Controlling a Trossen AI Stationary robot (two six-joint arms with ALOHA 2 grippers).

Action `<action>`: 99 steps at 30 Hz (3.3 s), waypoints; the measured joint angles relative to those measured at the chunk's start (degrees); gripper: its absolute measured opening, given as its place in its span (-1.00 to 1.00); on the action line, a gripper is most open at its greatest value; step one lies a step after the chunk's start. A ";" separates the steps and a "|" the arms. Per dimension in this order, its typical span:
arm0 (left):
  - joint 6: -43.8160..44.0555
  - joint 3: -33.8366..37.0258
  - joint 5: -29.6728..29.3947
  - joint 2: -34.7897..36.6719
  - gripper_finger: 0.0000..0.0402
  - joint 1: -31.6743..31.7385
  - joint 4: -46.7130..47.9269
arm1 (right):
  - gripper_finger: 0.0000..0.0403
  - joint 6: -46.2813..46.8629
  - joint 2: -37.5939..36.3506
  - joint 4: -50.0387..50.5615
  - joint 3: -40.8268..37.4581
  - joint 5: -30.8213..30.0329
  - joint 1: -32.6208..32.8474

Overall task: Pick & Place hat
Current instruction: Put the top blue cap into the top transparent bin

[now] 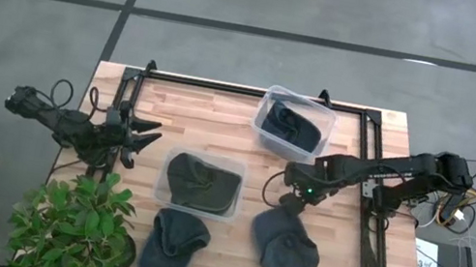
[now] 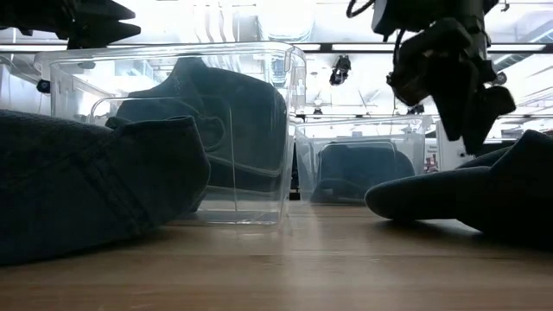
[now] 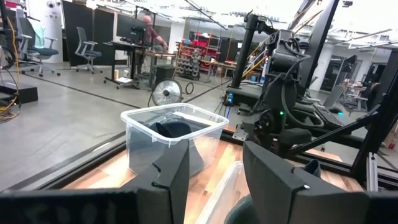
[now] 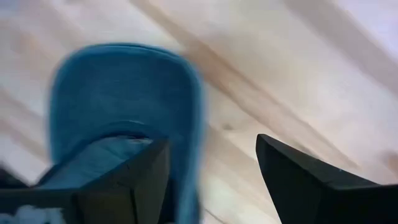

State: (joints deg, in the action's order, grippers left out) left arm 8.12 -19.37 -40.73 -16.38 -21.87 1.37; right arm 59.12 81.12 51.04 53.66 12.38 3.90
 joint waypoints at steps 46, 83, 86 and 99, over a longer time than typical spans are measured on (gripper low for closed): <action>-3.89 -0.01 1.22 -0.72 -0.29 -0.02 -1.29 | -0.95 8.31 -10.02 12.00 16.99 -24.58 11.67; -43.03 -0.01 9.07 -15.73 -0.29 0.18 -39.37 | -0.94 -96.45 26.87 -66.61 46.94 -77.94 12.31; -43.05 -0.01 7.30 -16.05 -0.29 0.19 -39.50 | -0.94 -97.92 29.78 -66.44 50.73 -77.05 12.24; -42.51 -0.01 2.27 -15.98 -0.50 0.22 -40.92 | -0.94 -94.58 33.67 -57.02 59.12 -77.14 12.58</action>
State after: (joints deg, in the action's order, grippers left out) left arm -34.39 -19.38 -38.47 -32.36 -21.65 -39.55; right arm -35.46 114.79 -5.98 112.78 -64.75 16.49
